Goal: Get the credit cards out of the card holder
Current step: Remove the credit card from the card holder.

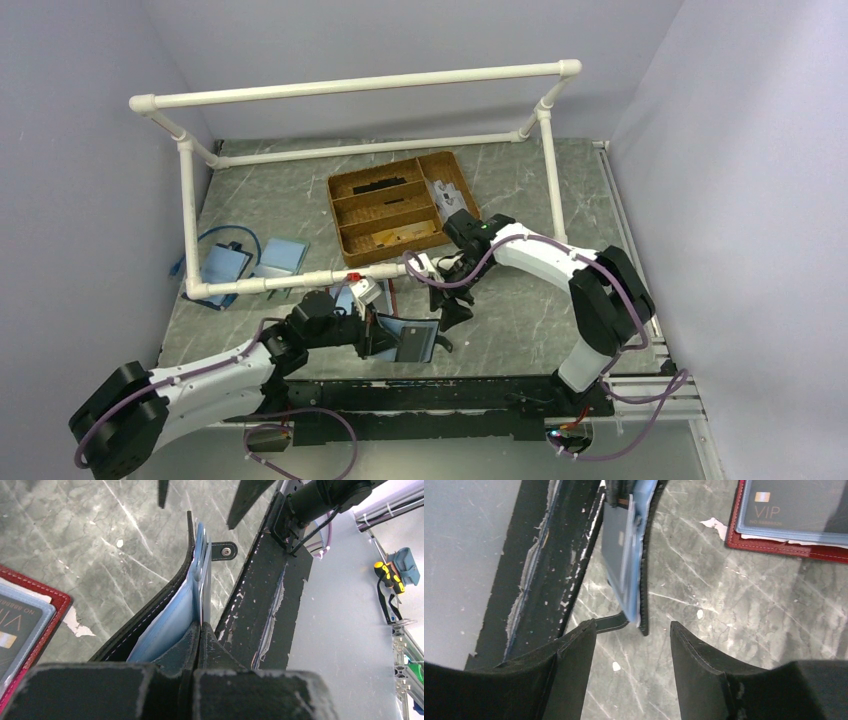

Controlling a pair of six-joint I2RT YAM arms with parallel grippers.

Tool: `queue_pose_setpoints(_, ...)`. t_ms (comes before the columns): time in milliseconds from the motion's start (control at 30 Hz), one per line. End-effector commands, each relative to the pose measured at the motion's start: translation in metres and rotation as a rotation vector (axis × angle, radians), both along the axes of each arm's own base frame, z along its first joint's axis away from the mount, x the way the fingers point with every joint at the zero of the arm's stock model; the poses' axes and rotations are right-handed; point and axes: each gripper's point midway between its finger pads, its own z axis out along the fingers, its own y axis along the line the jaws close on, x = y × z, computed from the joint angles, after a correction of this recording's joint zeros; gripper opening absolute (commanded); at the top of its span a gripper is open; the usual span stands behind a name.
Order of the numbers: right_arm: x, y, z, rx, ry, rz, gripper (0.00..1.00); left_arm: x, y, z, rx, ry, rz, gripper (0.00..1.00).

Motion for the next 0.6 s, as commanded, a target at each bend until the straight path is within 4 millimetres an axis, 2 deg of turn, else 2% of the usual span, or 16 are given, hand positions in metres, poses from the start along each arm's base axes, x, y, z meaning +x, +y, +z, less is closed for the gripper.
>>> queue_pose_setpoints(0,0.008,0.009,-0.004,0.032,-0.043,0.008,0.59,0.003,-0.016,0.043,-0.130,-0.114,-0.064,0.00)
queue_pose_setpoints(133,0.000,0.015,-0.008,0.026,-0.007,0.025,0.59,0.002,-0.017,0.048,-0.155,-0.128,-0.067,0.00)
queue_pose_setpoints(233,-0.009,0.021,-0.008,0.029,0.030,0.053,0.53,0.003,-0.016,0.049,-0.155,-0.131,-0.058,0.00)
queue_pose_setpoints(400,-0.015,0.023,-0.008,0.009,0.063,0.088,0.29,0.003,-0.013,0.048,-0.150,-0.133,-0.044,0.00)
queue_pose_setpoints(500,-0.015,0.021,-0.008,0.002,0.055,0.093,0.21,0.003,-0.010,0.048,-0.140,-0.136,-0.034,0.00)
queue_pose_setpoints(567,-0.015,0.021,-0.007,0.004,0.057,0.098,0.11,0.002,-0.006,0.049,-0.130,-0.139,-0.025,0.00)
